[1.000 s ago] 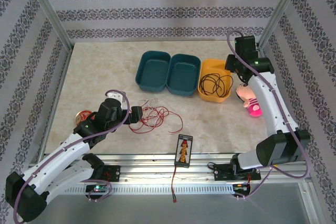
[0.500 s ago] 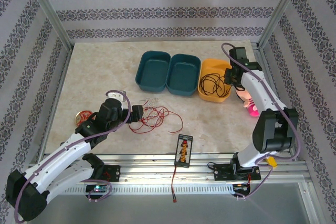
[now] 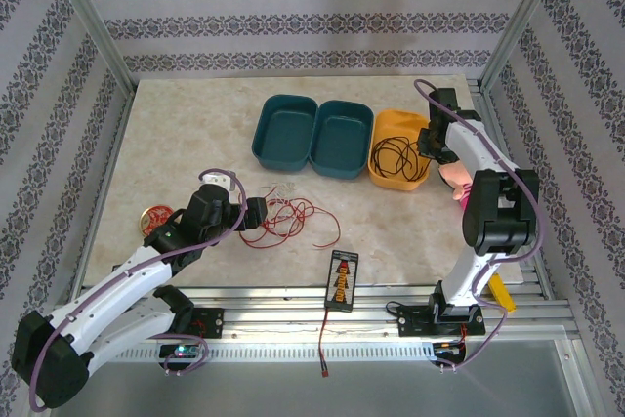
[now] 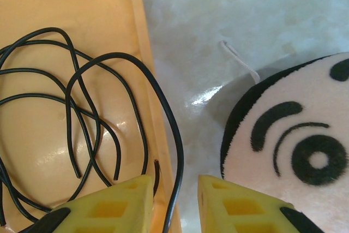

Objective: Untangle the cables

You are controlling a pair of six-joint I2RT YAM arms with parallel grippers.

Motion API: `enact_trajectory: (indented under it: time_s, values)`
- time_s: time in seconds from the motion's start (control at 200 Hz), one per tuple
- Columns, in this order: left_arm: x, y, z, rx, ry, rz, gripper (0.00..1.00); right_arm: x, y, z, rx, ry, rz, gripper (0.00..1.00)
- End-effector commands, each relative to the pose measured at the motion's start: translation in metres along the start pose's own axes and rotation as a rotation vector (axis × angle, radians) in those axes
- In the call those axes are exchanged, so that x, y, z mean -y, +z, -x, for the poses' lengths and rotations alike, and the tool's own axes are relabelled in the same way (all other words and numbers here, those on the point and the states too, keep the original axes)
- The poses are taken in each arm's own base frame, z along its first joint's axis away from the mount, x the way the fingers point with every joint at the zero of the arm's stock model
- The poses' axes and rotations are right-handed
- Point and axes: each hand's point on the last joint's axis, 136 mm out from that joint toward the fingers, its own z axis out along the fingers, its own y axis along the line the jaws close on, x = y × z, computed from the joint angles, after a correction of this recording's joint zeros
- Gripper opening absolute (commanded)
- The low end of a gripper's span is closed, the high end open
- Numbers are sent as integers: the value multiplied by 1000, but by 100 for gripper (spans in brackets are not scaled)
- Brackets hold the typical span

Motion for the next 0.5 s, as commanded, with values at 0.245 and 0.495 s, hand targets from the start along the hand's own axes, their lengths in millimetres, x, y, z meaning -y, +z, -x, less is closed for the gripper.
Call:
enact_trajectory:
  time_s: [0.245,0.495]
  values:
    - [1,6,8,18,-16,14,99,-1,10,8,-6,48,44,25]
    - [1,8,8,16,-16,15,99,-3,14,7,-10,48,54,19]
